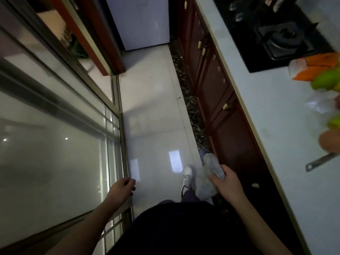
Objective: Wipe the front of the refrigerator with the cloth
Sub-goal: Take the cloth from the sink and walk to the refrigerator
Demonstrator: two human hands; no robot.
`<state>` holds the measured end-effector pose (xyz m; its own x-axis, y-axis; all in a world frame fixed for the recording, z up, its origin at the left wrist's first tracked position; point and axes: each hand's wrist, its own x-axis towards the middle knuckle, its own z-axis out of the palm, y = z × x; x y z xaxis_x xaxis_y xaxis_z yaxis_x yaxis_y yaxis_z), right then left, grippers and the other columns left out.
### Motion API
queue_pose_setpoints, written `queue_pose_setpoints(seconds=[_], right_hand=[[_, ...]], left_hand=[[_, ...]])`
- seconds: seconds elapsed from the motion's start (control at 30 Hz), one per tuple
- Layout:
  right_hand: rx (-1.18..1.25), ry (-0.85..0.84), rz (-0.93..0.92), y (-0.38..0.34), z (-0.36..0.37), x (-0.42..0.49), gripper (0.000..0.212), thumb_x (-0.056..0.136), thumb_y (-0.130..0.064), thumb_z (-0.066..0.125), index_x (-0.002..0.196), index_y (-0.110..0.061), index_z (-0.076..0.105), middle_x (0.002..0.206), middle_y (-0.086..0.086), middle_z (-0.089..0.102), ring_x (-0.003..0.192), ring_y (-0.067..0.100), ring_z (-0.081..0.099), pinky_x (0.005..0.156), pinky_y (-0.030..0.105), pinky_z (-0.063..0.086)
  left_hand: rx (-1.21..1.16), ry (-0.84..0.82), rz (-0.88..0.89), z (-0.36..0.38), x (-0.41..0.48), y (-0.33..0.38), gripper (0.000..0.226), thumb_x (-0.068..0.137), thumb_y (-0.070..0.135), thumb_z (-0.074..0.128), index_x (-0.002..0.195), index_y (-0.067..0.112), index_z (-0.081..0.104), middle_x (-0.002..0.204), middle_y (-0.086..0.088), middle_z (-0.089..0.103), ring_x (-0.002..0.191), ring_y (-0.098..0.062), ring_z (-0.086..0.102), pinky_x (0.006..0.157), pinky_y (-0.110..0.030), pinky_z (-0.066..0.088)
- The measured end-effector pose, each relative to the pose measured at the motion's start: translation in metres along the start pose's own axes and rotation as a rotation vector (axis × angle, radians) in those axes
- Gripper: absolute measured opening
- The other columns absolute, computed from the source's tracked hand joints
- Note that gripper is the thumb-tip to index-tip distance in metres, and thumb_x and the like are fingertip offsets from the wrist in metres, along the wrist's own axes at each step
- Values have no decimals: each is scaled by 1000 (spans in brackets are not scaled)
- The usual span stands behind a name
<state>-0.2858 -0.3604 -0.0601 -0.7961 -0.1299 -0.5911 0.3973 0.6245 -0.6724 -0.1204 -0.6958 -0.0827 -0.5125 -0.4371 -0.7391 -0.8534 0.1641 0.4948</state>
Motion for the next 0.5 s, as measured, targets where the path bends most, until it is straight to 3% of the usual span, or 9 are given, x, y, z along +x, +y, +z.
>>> queue_pose_setpoints(seconds=[0.1, 0.2, 0.43, 0.5], right_hand=[[-56, -80, -72, -51, 1, 50, 16, 88, -11, 74, 90, -24, 64, 87, 4, 72, 84, 23, 69, 78, 37, 53], [-116, -159, -141, -105, 5, 97, 11, 87, -12, 74, 92, -18, 66, 87, 5, 72, 82, 20, 68, 73, 35, 51], [-168, -304, -266, -231, 27, 193, 9, 90, -13, 73, 94, -18, 66, 94, 11, 71, 88, 28, 68, 79, 43, 56], [-178, -321, -273, -261, 38, 218, 9, 91, -12, 72, 93, -17, 65, 95, 13, 71, 89, 28, 68, 79, 42, 56]], left_hand=[[-85, 67, -85, -12, 16, 11, 27, 101, 20, 54, 81, 9, 69, 79, -13, 73, 66, -27, 65, 65, -34, 49], [-216, 150, -163, -26, 28, 22, 27, 101, 15, 53, 79, 8, 68, 74, -12, 69, 64, -28, 61, 64, -34, 46], [-340, 229, -301, -58, 73, 44, 27, 101, 14, 52, 90, -7, 65, 78, -19, 65, 62, -25, 56, 48, -22, 41], [-352, 232, -301, -71, 97, 56, 29, 99, 19, 55, 88, -6, 66, 77, -21, 67, 62, -25, 58, 52, -24, 41]])
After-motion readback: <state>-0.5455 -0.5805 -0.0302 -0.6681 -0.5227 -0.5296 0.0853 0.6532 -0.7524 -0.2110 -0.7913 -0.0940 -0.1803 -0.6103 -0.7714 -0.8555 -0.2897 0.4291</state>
